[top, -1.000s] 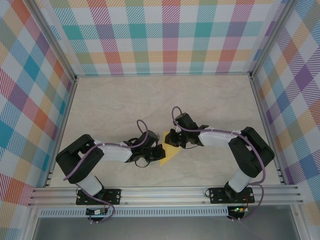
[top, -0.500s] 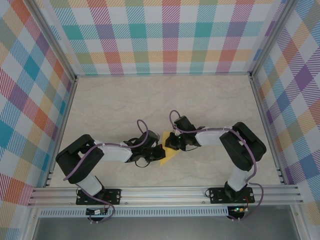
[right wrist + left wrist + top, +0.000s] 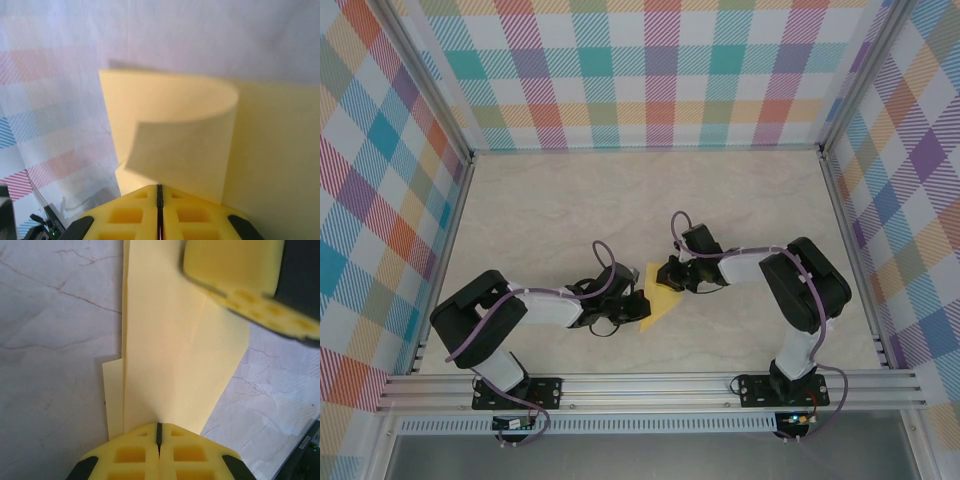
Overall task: Fold a paper plane with a square sheet of paper (pick it up from the middle)
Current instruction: Fourth fold the wing at the center of the table.
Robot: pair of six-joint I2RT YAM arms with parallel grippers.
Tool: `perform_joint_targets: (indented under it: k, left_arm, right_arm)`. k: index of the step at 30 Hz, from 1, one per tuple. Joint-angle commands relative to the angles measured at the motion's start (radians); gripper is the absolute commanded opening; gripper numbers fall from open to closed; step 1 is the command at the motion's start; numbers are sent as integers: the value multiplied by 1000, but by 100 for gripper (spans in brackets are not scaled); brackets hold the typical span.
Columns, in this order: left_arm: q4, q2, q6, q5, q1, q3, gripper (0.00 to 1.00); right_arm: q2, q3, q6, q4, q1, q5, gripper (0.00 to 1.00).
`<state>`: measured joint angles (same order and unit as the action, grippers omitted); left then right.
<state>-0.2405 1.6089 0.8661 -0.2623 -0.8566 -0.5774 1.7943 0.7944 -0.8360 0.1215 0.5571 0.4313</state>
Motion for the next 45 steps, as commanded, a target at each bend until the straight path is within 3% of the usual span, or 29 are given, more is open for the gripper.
perform_joint_targets:
  k: [1, 14, 23, 31, 34, 45]
  left_arm:
    - [230, 75, -24, 56, -28, 71, 1]
    - [233, 87, -30, 49, -28, 70, 0]
    - [236, 86, -29, 49, -28, 59, 1]
    - [248, 79, -27, 58, -28, 60, 1]
    - [246, 87, -27, 61, -29, 55, 1]
    - [236, 106, -26, 52, -38, 47, 1]
  right_arm:
    - [31, -27, 44, 71, -68, -124, 10]
    - [53, 8, 67, 53, -150, -118, 12]
    - [46, 105, 107, -89, -162, -131, 12]
    - [-88, 105, 107, -132, -162, -79, 14]
    - [-110, 94, 101, -96, -143, 14, 13]
    - [-43, 23, 55, 3, -26, 90, 7]
